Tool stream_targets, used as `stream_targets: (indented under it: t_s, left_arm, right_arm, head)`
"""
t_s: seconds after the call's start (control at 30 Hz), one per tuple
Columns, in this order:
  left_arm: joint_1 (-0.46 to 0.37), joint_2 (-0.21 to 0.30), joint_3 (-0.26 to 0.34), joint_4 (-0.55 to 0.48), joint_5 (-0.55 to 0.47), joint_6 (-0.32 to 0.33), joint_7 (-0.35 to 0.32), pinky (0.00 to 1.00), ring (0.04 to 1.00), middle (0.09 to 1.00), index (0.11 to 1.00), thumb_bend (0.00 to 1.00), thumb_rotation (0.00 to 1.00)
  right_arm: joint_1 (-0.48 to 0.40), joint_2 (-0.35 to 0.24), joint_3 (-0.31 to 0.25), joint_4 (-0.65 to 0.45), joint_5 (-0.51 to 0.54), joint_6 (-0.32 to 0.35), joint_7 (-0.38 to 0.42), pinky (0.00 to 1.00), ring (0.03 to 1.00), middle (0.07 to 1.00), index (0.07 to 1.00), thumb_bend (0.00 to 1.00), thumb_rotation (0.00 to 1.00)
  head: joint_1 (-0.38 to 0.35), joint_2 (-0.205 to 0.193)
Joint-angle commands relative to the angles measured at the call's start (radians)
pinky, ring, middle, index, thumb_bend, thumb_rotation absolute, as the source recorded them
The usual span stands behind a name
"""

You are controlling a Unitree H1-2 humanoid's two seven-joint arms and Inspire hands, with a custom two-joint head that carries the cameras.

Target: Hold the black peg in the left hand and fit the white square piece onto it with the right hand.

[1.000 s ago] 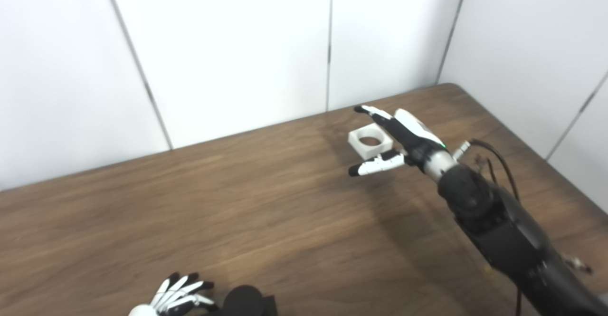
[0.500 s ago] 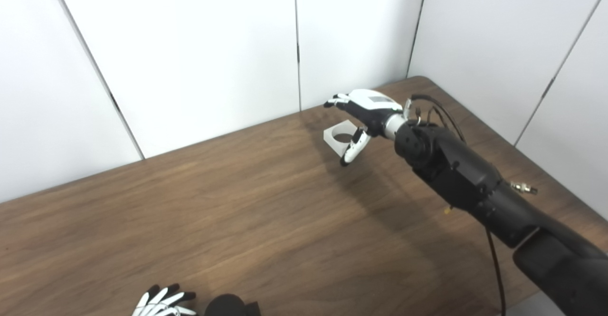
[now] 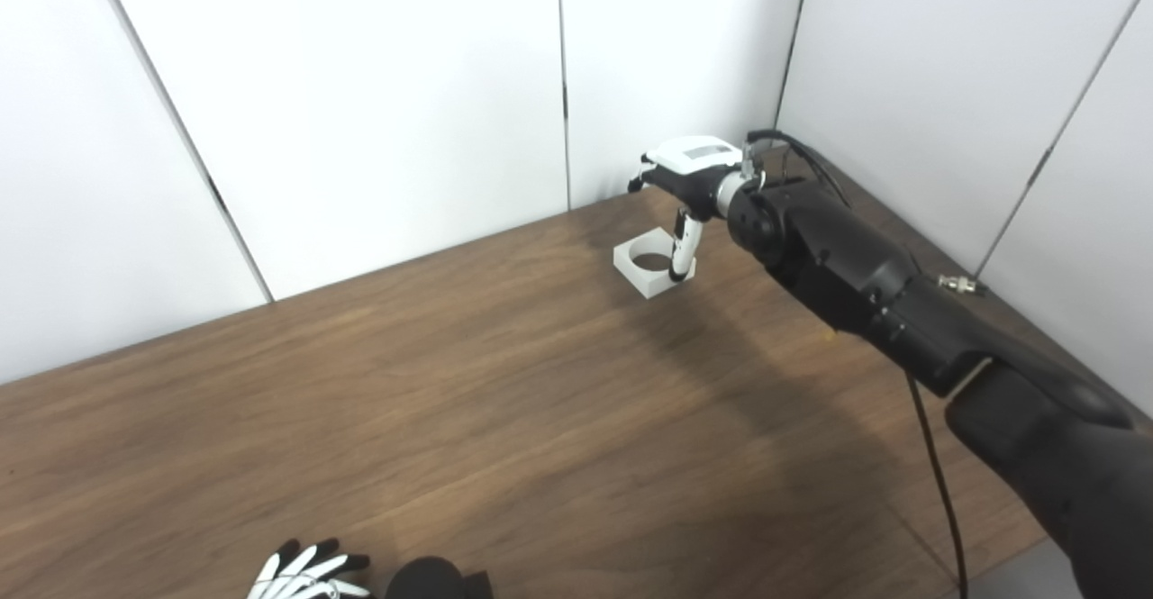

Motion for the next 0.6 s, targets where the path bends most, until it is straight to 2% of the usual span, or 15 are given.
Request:
stream_targets:
  t_s: [0.0,0.3,0.57]
  left_arm:
    - [0.034,-0.001,-0.011,0.069,0.037,0.023,-0.011,1.0,0.909,0.808,0.482,0.52,0.05]
    - [0.041,-0.006,-0.011,0.035,0.05,0.051,-0.028,1.0,0.908,0.809,0.482,0.52,0.05]
    - [0.042,-0.011,-0.009,0.022,0.055,0.06,-0.034,1.0,0.906,0.81,0.482,0.52,0.05]
  right_arm:
    - [-0.075,-0.038,0.0,0.003,-0.035,-0.024,0.004,1.0,1.0,1.0,0.842,0.87,0.06]
    - [-0.109,-0.025,0.03,0.075,-0.064,-0.066,0.012,1.0,1.0,0.976,0.828,0.9,0.11]
    - [-0.111,-0.007,0.045,0.115,-0.077,-0.093,0.01,1.0,1.0,0.971,0.866,0.91,0.13]
  head:
    - [0.0,0.001]
    - [0.015,0.015]
    - [0.036,0.026]
